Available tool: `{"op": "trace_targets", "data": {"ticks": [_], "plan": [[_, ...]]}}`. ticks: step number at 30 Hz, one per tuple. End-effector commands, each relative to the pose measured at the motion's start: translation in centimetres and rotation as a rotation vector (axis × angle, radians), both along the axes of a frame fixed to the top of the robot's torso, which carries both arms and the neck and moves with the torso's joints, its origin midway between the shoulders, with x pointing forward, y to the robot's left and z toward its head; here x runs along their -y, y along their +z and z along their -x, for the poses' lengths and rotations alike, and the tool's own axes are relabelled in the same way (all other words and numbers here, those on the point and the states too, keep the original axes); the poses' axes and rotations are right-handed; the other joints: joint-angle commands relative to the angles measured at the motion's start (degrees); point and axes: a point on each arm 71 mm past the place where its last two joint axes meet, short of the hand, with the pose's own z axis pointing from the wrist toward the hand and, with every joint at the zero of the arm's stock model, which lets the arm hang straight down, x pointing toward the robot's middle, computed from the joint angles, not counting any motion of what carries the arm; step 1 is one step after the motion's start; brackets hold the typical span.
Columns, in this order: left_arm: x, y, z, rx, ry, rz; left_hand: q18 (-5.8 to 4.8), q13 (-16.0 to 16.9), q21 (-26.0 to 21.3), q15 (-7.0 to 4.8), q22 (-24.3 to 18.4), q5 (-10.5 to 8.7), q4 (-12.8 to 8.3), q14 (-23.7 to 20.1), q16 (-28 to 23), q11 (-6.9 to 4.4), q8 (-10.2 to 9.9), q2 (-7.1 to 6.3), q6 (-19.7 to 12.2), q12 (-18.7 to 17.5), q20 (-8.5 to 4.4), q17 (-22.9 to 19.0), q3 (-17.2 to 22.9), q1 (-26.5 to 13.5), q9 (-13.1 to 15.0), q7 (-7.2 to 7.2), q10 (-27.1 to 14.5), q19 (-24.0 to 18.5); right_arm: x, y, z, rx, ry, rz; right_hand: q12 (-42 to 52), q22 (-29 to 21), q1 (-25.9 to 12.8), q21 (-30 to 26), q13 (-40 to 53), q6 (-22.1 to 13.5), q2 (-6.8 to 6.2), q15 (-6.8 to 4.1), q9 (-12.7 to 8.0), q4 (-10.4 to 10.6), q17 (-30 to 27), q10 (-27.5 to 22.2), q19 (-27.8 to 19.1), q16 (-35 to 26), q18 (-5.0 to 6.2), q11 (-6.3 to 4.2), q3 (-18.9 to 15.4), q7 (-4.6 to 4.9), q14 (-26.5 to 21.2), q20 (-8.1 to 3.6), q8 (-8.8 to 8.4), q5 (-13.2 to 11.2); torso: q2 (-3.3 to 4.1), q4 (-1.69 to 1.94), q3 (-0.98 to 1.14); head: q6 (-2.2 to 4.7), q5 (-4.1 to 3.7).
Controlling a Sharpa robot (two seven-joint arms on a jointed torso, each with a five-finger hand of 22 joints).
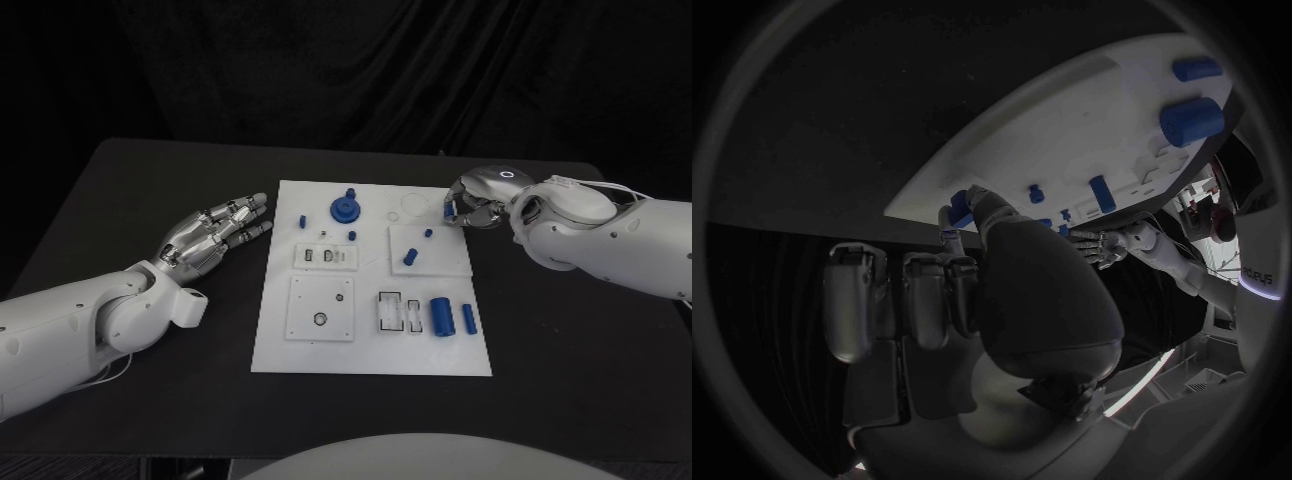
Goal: Assemble the parts on the task board
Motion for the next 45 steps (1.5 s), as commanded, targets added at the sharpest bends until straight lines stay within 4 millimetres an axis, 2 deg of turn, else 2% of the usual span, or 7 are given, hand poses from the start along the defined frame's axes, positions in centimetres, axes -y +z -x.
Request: {"op": "trace_targets", "data": {"ticks": [1,6,11,23,28,37,45], "plan": [[0.0,0.6,0.1,0.064,0.003,0.064,1.13,-0.03,-0.26,0.23,-0.05,0.23,-0.07,-0.27,-0.37,0.11,-0.32,-0.23,-0.28,-0.03,0.08,-0.06,0.27,0.25,0.04,0.29,-0.44,-0.40,-1.5,1.8,0.6,0.097,0.039,-0.063,0.15,13.14,0.42,0.10,15.09,1.01,0.39,-0.31,1.79,-0.27,15.09,5.96,2.81,0.16,-0.34,0.01,0.01,-0.54,6.12,-0.33,0.35,0.35,0.02,-0.01,-0.01,0.03,0.27],[0.0,0.6,0.1,0.063,0.004,0.062,1.13,-0.02,-0.24,0.24,-0.04,0.24,-0.10,-0.25,-0.37,0.11,-0.30,-0.24,-0.18,0.01,0.08,-0.05,0.30,0.26,0.05,0.29,-0.42,-0.38,-5.0,4.3,2.1,0.125,0.132,-0.106,0.15,13.12,0.41,0.06,15.09,0.95,0.28,-0.22,1.91,-0.33,15.09,5.96,2.79,0.16,-0.33,0.15,-0.01,-0.48,6.12,-0.29,0.31,0.62,0.01,-0.07,0.01,-0.19,0.22],[0.1,0.6,0.1,0.062,0.002,0.062,1.13,-0.02,-0.22,0.24,-0.03,0.24,-0.12,-0.25,-0.37,0.11,-0.29,-0.26,-0.15,0.04,0.09,-0.05,0.33,0.26,0.06,0.29,-0.40,-0.35,-8.6,5.1,3.5,0.129,0.226,-0.112,0.15,13.16,0.33,0.16,15.09,0.82,0.17,-0.13,2.02,-0.36,15.09,5.96,2.86,0.16,-0.36,0.22,-0.04,-0.36,6.12,-0.23,0.23,0.89,-0.02,-0.06,-0.02,-0.19,0.13],[0.3,0.5,0.1,0.060,-0.002,0.063,1.14,-0.02,-0.24,0.25,-0.04,0.26,-0.15,-0.25,-0.37,0.10,-0.29,-0.27,-0.17,0.02,0.09,-0.05,0.36,0.27,0.06,0.30,-0.41,-0.37,-14.9,1.5,4.8,0.032,0.347,-0.108,0.15,12.95,-0.23,-0.42,15.09,1.04,-0.15,0.08,2.51,-0.35,15.09,5.96,2.60,0.16,-0.21,0.60,-0.28,-0.31,6.12,-0.08,0.30,1.15,0.00,0.08,-0.14,-0.22,0.66],[0.3,0.5,0.1,0.058,-0.001,0.060,1.14,-0.01,-0.22,0.27,-0.03,0.32,-0.21,-0.24,-0.36,0.09,-0.27,-0.30,-0.10,0.06,0.09,-0.05,0.43,0.29,0.07,0.30,-0.39,-0.34,-16.3,0.4,4.6,0.029,0.367,-0.060,0.15,12.78,-0.62,-0.90,15.09,0.87,-0.34,0.37,2.70,-0.29,15.09,5.96,2.37,0.16,-0.09,0.94,-0.43,-0.03,6.12,0.12,0.13,0.89,-0.02,-0.24,-0.07,-0.57,0.53],[0.7,0.5,0.0,0.056,-0.011,0.064,1.14,-0.01,-0.25,0.27,-0.04,0.36,-0.25,-0.26,-0.37,0.07,-0.27,-0.30,-0.08,0.05,0.09,-0.06,0.48,0.30,0.07,0.31,-0.39,-0.38,-17.2,-0.3,4.0,0.031,0.356,-0.031,0.15,12.59,-1.00,-1.41,15.09,0.43,-0.52,0.51,2.81,-0.25,15.09,5.96,2.12,0.16,0.05,1.04,-0.54,0.11,6.12,0.28,-0.20,0.59,0.01,-0.04,0.07,-0.78,0.02],[0.7,0.4,-0.1,0.054,-0.014,0.064,1.14,-0.01,-0.25,0.27,-0.04,0.36,-0.25,-0.26,-0.37,0.07,-0.27,-0.30,-0.08,0.05,0.09,-0.06,0.48,0.30,0.07,0.31,-0.39,-0.38,-17.4,-0.6,3.9,0.005,0.341,-0.002,0.15,12.44,-1.15,-1.85,15.09,-0.14,-0.58,0.65,2.86,-0.32,15.09,5.96,1.90,0.16,0.16,1.19,-0.50,0.31,6.12,0.43,-0.62,0.52,0.04,-0.10,0.01,-0.94,0.09]]}}
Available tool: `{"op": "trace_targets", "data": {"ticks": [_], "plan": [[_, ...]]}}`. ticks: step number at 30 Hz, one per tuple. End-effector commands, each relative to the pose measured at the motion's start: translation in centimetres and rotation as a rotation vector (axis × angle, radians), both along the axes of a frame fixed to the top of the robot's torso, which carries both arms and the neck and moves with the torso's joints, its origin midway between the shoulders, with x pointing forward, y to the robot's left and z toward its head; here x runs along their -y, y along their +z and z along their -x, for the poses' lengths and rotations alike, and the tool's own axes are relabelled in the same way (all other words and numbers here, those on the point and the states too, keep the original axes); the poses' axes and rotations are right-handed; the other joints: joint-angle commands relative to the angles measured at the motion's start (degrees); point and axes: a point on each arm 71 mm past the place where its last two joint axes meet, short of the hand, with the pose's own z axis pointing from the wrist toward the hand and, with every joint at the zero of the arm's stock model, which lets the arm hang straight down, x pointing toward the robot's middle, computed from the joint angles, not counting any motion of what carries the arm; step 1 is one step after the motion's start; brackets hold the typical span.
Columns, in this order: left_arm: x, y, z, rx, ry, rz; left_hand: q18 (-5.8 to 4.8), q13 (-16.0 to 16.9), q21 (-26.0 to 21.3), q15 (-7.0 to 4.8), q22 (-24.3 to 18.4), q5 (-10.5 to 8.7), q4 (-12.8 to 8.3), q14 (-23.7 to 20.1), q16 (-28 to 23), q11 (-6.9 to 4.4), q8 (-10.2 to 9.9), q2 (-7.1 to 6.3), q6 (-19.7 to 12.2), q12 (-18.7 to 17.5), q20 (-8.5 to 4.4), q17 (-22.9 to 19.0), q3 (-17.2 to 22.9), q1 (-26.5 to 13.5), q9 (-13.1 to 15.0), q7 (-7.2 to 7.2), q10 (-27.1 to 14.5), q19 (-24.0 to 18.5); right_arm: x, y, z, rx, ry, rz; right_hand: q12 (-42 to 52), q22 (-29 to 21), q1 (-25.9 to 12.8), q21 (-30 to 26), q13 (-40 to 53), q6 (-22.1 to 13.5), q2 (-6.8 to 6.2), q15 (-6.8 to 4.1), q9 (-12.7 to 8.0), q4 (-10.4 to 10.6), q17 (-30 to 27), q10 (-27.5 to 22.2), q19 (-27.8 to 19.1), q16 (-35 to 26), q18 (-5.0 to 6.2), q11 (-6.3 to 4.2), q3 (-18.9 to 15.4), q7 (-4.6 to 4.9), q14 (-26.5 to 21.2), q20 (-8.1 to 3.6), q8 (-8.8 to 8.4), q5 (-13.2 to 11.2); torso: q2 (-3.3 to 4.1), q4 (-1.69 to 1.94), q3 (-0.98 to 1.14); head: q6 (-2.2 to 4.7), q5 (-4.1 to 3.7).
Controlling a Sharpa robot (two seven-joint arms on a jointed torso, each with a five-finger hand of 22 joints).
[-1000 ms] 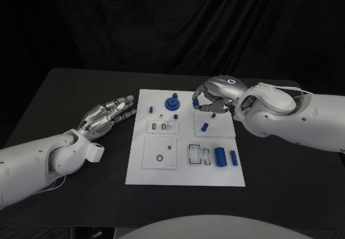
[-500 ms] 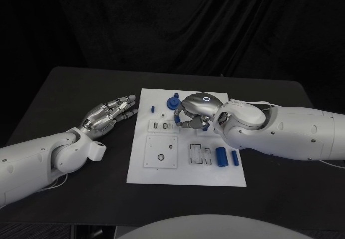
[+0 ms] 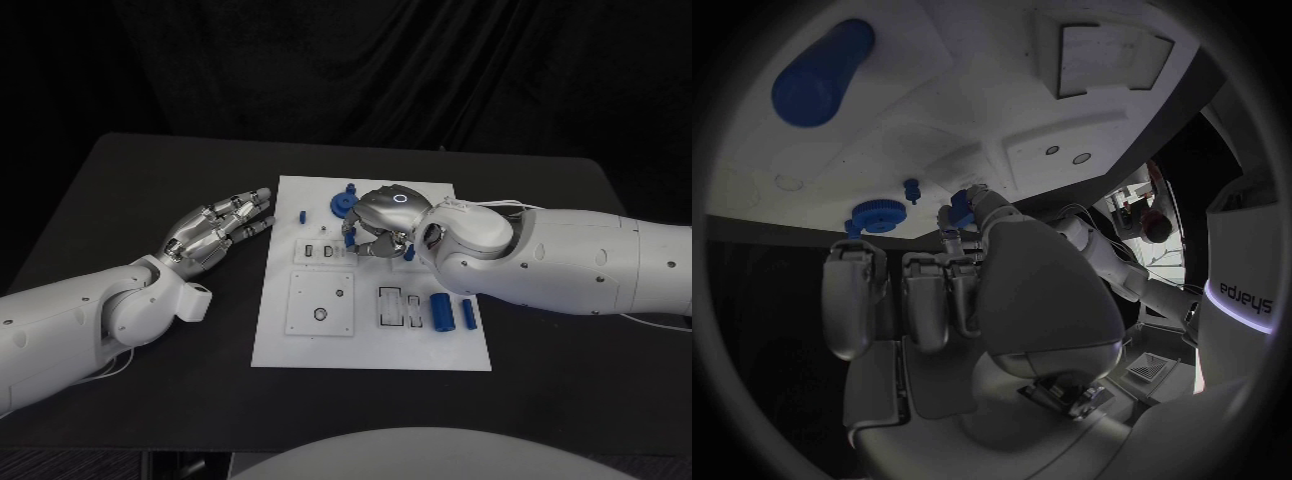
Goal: Assemble the parts on the task board
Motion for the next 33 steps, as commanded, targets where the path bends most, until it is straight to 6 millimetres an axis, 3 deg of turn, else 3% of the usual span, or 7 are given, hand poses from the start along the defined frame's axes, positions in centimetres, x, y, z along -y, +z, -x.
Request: {"op": "trace_targets", "data": {"ticks": [1,18,22,25,33], "plan": [[0.1,0.5,0.1,0.054,-0.004,0.060,1.14,-0.01,-0.25,0.27,-0.04,0.36,-0.09,-0.26,-0.37,0.07,-0.26,-0.24,-0.08,0.06,0.09,-0.06,0.32,0.24,0.08,0.31,-0.39,-0.38,0.1,-0.4,-0.1,-0.014,-0.030,0.048,0.15,12.41,-0.56,-0.39,15.09,-0.46,-0.15,0.51,2.86,-0.17,15.09,5.97,1.85,0.16,0.18,0.38,-0.30,0.13,5.95,0.45,-0.35,-0.30,0.01,-0.10,-0.05,-0.17,0.09],[0.1,0.5,0.1,0.050,-0.008,0.060,1.14,-0.02,-0.27,0.27,-0.05,0.41,-0.15,-0.28,-0.38,0.05,-0.28,-0.22,-0.14,0.03,0.08,-0.06,0.41,0.26,0.08,0.31,-0.42,-0.41,-0.2,-1.2,-0.5,-0.038,-0.041,0.082,0.15,12.20,-0.92,-0.99,15.09,-1.56,-0.20,0.73,2.93,-0.28,15.09,5.97,1.57,0.16,0.33,0.61,-0.23,0.50,5.95,0.70,-1.19,-1.02,-0.08,-0.06,-0.09,-0.41,0.06],[0.1,0.4,0.1,0.049,-0.008,0.060,1.14,-0.02,-0.27,0.27,-0.05,0.41,-0.15,-0.28,-0.38,0.05,-0.28,-0.22,-0.14,0.03,0.08,-0.06,0.41,0.26,0.08,0.31,-0.42,-0.41,-0.3,-1.5,-0.4,-0.047,-0.040,0.089,0.15,12.09,-1.27,-1.33,15.09,-2.68,-0.20,0.85,2.87,-0.27,15.09,5.97,1.43,0.16,0.41,0.72,-0.21,0.81,5.95,0.86,-2.03,-2.20,-0.07,-0.04,-0.13,-0.53,0.08],[0.1,0.4,0.1,0.048,-0.009,0.060,1.14,-0.02,-0.30,0.27,-0.06,0.45,-0.21,-0.33,-0.40,0.03,-0.29,-0.19,-0.22,0.01,0.07,-0.07,0.54,0.27,0.07,0.32,-0.44,-0.44,-0.3,-1.6,-0.4,-0.052,-0.038,0.094,0.15,11.76,-1.94,-2.34,15.09,-5.59,-0.41,0.84,2.14,-0.05,15.09,5.97,0.95,0.16,0.66,0.66,-0.39,1.24,5.95,0.93,-4.00,-4.86,-0.05,0.02,-0.12,-0.56,0.01],[0.1,0.3,0.1,0.045,-0.010,0.060,1.14,-0.03,-0.31,0.27,-0.07,0.46,-0.24,-0.35,-0.41,0.03,-0.31,-0.19,-0.27,-0.01,0.07,-0.08,0.59,0.27,0.06,0.33,-0.46,-0.45,-0.3,-1.9,-0.4,-0.058,-0.033,0.098,0.15,11.58,-3.05,-3.00,15.09,-8.85,-0.83,0.85,1.08,0.39,15.09,5.97,0.74,0.16,0.78,0.69,-1.22,1.39,5.95,0.94,-6.19,-8.54,-0.01,0.04,-0.08,-0.55,-0.05]]}}
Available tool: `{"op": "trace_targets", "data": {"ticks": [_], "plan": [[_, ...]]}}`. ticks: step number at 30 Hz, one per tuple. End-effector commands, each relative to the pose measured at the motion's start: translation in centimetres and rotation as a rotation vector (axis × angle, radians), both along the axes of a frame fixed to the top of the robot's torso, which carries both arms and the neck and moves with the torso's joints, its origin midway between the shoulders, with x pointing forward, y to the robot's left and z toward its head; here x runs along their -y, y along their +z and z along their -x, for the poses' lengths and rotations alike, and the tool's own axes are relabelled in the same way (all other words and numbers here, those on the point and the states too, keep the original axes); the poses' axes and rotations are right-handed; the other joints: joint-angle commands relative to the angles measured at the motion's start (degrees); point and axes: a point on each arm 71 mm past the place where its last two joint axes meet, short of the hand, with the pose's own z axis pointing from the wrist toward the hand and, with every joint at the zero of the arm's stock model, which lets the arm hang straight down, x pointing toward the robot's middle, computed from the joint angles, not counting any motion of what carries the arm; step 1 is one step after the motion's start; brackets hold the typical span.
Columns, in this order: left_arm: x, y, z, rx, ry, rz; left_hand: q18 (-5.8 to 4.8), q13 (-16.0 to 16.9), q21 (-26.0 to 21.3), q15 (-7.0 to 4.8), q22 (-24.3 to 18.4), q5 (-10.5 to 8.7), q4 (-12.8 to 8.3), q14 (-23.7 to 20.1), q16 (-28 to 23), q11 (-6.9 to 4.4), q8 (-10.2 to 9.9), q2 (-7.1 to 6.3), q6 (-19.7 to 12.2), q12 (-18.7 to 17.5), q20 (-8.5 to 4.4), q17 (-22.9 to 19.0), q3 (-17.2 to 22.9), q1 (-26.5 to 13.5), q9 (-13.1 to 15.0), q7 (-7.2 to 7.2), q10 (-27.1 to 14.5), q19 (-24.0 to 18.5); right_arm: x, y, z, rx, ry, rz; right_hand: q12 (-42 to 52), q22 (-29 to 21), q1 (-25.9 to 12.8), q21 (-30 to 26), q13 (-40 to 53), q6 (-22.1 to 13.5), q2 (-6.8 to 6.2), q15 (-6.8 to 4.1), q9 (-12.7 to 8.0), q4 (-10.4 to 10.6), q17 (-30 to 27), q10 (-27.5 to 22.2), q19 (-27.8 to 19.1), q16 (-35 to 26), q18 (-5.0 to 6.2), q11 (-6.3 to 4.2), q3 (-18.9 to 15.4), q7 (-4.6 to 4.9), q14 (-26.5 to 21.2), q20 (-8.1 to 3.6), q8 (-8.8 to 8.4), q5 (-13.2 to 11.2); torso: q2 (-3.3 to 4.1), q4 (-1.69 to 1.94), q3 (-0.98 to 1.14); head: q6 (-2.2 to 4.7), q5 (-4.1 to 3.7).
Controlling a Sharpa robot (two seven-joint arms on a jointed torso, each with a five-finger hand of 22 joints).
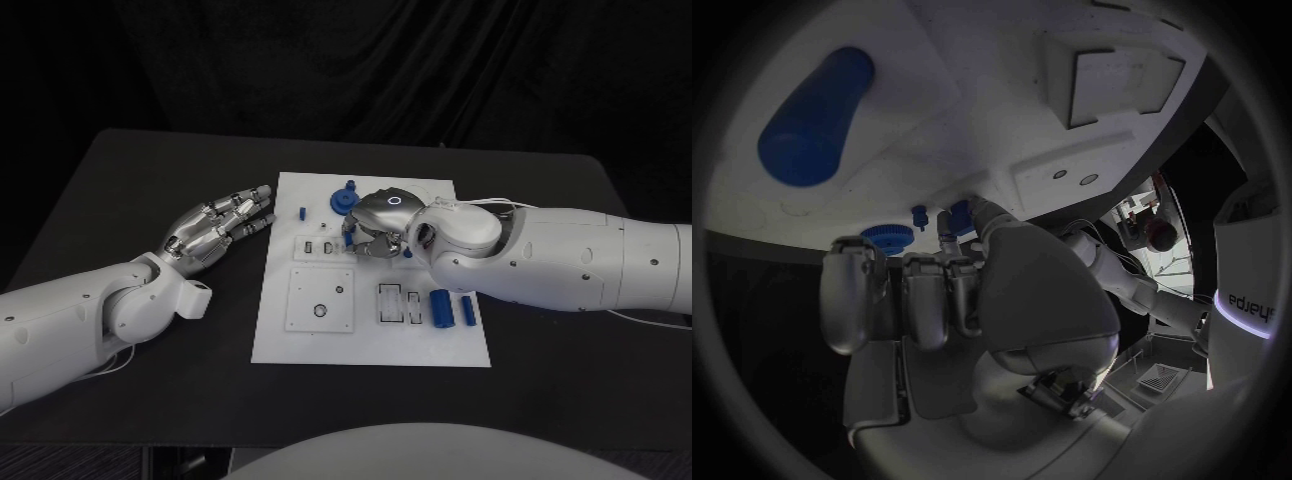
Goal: Assemble the parts on the task board
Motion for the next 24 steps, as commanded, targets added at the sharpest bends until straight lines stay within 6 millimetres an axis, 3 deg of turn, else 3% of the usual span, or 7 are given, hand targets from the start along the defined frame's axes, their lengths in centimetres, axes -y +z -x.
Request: {"op": "trace_targets", "data": {"ticks": [1,10,16,19,24], "plan": [[0.08,0.46,0.09,0.049,-0.003,0.057,1.14,-0.03,-0.31,0.07,-0.07,0.24,-0.07,-0.14,-0.34,0.03,-0.31,-0.19,-0.27,-0.01,0.07,-0.08,0.42,0.27,0.07,0.33,-0.46,-0.45,0.11,-0.60,0.13,-0.018,-0.006,0.029,0.15,11.59,-0.81,-0.34,15.09,-1.07,-0.05,0.49,-0.28,0.10,15.09,5.97,0.97,0.16,0.78,0.28,-0.56,0.06,6.00,0.31,-0.65,-1.00,0.05,0.00,0.03,0.01,-0.02],[-0.04,0.35,0.12,0.047,-0.001,0.056,1.14,-0.03,-0.31,0.07,-0.07,0.24,-0.07,-0.14,-0.34,0.03,-0.31,-0.19,-0.27,-0.01,0.07,-0.08,0.42,0.27,0.07,0.33,-0.46,-0.45,0.28,-0.61,0.15,-0.015,-0.003,0.022,0.15,11.54,-1.33,-0.62,15.09,-2.89,-0.33,0.48,-0.93,0.30,15.09,5.97,0.94,0.16,0.82,0.25,-1.38,0.02,6.00,0.29,-0.99,-3.13,0.06,-0.09,0.03,-0.01,0.12],[-0.11,0.33,0.16,0.048,0.000,0.056,1.14,-0.03,-0.31,0.07,-0.07,0.24,-0.07,-0.14,-0.34,0.03,-0.31,-0.19,-0.27,-0.01,0.07,-0.08,0.42,0.27,0.07,0.33,-0.46,-0.45,0.45,-0.48,0.17,-0.003,0.012,0.004,0.15,11.56,-2.53,-0.77,15.09,-5.37,-0.69,0.42,-1.88,1.28,15.09,5.97,1.00,0.16,0.83,0.18,-2.78,-0.08,6.00,0.24,-0.99,-6.83,0.05,-0.08,0.07,-0.10,0.23],[-0.17,0.34,0.17,0.049,0.003,0.056,1.14,-0.02,-0.30,0.06,-0.06,0.24,-0.12,-0.14,-0.34,0.04,-0.30,-0.21,-0.22,0.01,0.06,-0.08,0.51,0.27,0.07,0.34,-0.47,-0.44,0.54,-0.32,0.21,0.011,0.024,-0.015,0.15,11.60,-3.54,-0.75,15.09,-6.65,-1.38,0.29,-2.61,2.48,15.09,5.97,1.08,0.16,0.80,0.04,-3.68,-0.30,6.00,0.15,-0.96,-8.74,0.04,-0.07,0.08,-0.13,0.31],[-0.32,0.36,0.19,0.054,0.010,0.055,1.14,-0.02,-0.29,0.06,-0.05,0.24,-0.15,-0.11,-0.33,0.04,-0.28,-0.22,-0.12,0.04,0.06,-0.07,0.55,0.27,0.09,0.34,-0.45,-0.42,0.65,0.25,0.44,0.058,0.055,-0.076,0.15,11.67,-3.95,-0.68,15.09,-9.26,-3.32,0.13,-3.89,4.93,15.09,5.97,1.16,0.16,0.77,-0.13,-3.98,-0.47,6.00,-0.03,-1.09,-9.07,0.04,-0.13,0.07,-0.06,0.64]]}}
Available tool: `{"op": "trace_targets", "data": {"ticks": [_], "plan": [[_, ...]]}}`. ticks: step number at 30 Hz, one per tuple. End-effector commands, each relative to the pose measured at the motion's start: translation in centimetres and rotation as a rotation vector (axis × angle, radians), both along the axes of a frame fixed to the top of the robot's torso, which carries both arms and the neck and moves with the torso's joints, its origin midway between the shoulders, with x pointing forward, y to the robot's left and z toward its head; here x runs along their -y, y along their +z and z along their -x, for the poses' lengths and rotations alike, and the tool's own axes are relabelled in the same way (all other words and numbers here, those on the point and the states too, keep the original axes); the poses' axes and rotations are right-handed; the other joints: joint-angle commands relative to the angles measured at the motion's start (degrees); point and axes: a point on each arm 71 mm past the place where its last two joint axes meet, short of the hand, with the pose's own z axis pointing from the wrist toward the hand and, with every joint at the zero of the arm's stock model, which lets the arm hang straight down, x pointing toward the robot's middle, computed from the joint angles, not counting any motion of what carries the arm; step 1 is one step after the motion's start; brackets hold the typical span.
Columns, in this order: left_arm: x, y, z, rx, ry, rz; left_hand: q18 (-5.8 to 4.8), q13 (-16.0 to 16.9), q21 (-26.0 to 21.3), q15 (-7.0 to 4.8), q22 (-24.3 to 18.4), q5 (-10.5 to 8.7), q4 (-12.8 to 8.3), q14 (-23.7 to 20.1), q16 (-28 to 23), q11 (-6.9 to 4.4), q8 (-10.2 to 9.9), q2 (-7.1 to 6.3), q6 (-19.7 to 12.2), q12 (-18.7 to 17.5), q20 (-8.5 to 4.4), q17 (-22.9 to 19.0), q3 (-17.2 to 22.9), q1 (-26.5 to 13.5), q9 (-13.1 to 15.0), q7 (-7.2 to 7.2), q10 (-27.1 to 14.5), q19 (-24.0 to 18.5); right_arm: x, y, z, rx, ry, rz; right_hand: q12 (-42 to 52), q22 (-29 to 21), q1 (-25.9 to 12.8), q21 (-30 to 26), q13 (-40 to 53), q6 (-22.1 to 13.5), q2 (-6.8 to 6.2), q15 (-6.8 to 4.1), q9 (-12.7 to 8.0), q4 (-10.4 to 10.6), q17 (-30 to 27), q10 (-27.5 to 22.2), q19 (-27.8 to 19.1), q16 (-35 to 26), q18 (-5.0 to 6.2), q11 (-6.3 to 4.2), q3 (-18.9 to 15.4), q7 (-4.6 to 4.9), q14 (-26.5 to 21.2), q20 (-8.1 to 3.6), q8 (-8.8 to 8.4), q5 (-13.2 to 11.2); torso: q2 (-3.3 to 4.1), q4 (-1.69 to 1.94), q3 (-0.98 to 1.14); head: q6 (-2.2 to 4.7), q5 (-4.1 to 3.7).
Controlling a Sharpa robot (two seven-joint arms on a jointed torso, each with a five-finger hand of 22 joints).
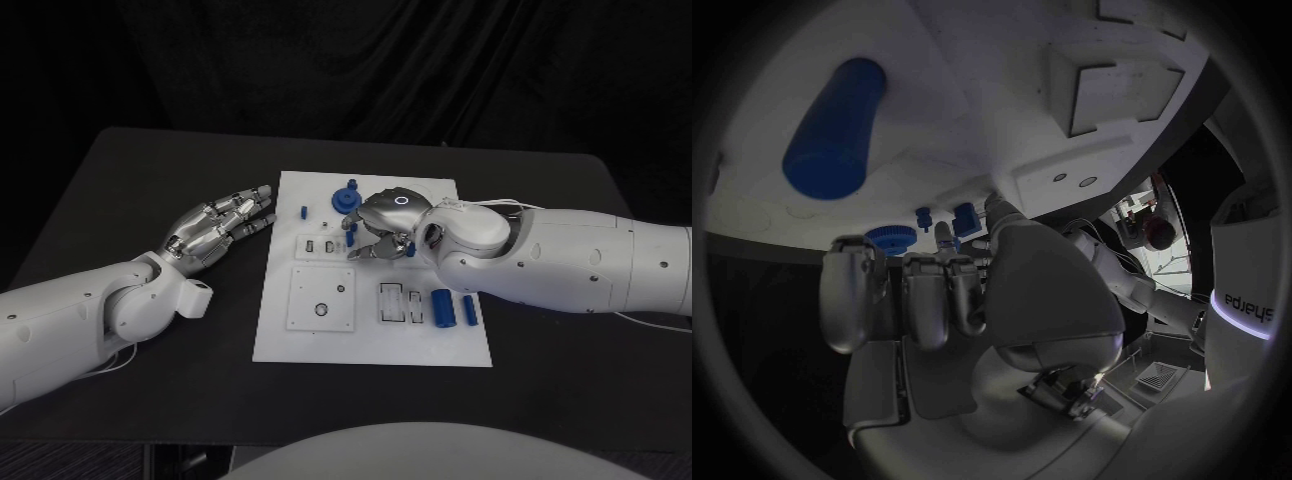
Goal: Assemble the parts on the task board
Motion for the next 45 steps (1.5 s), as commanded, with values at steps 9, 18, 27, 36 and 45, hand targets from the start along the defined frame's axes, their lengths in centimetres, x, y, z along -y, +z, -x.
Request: {"op": "trace_targets", "data": {"ticks": [9,18,27,36,45], "plan": [[-0.1,0.7,0.2,0.075,0.028,0.056,1.15,0.03,-0.18,0.10,0.00,0.21,-0.17,0.13,-0.07,0.29,-0.04,-0.52,0.64,0.28,0.11,0.00,0.55,0.21,0.21,0.32,-0.24,-0.25,1.0,2.0,1.5,0.118,0.094,-0.195,-0.09,11.38,0.97,-1.26,14.76,-18.63,-5.19,-1.03,-8.24,4.85,15.09,5.59,0.63,0.16,1.00,-1.62,0.09,-1.95,6.01,-1.06,-1.56,-0.20,-0.02,-0.04,0.01,1.26,1.22],[0.2,1.6,0.8,0.131,0.038,0.026,1.12,0.16,0.26,0.47,0.19,2.10,-1.02,0.92,0.29,0.76,0.54,-1.54,2.59,1.31,0.40,0.18,1.50,0.40,0.44,0.48,0.67,0.46,3.8,4.9,2.2,0.193,0.107,-0.302,0.07,11.55,0.95,-0.82,14.97,-15.72,-3.78,-1.04,-7.70,4.79,15.09,5.84,0.82,0.16,0.87,-1.58,0.84,-1.84,6.01,-1.17,-0.93,-0.21,-0.61,0.13,0.16,3.15,2.88],[0.7,3.6,0.7,0.235,0.044,-0.015,1.19,0.52,1.57,0.13,0.68,5.05,-1.64,2.81,1.07,1.22,1.57,-2.00,6.63,4.01,0.34,0.52,3.70,1.22,0.83,0.56,3.57,2.54,7.2,5.3,1.3,0.192,0.049,-0.286,0.15,11.78,3.00,-0.18,15.07,-5.76,0.98,-0.88,-6.03,3.80,15.09,5.97,1.16,0.16,0.71,-1.39,2.84,-1.64,6.01,-1.05,0.84,0.83,-2.71,0.16,0.97,3.22,2.52],[2.0,5.2,0.0,0.354,0.000,-0.105,1.29,1.06,7.37,-0.03,2.53,5.50,2.17,13.21,4.67,1.78,1.46,-4.80,10.37,8.63,-0.25,2.49,7.48,2.85,0.72,-0.10,9.52,12.14,10.6,5.0,0.3,0.190,-0.015,-0.243,0.15,12.53,7.82,2.18,15.07,5.57,1.74,-1.18,-5.05,1.88,15.09,5.97,2.31,0.16,0.16,-1.74,3.88,-1.90,6.01,-1.24,3.20,8.21,-5.98,-1.55,2.45,0.72,4.71],[3.5,5.6,-1.6,0.451,0.034,-0.148,0.53,4.10,21.70,-0.26,8.58,0.10,3.57,35.25,22.67,3.04,1.95,-4.87,16.43,19.47,-1.48,11.89,5.59,-4.54,1.12,0.22,22.35,33.12,12.5,4.0,-0.2,0.145,-0.078,-0.198,0.15,12.54,8.99,2.23,15.07,7.54,1.96,-1.15,-5.29,1.73,15.09,5.97,2.32,0.16,0.15,-1.69,4.41,-1.81,6.01,-1.25,3.19,9.88,-6.96,-2.42,3.27,0.68,6.32]]}}
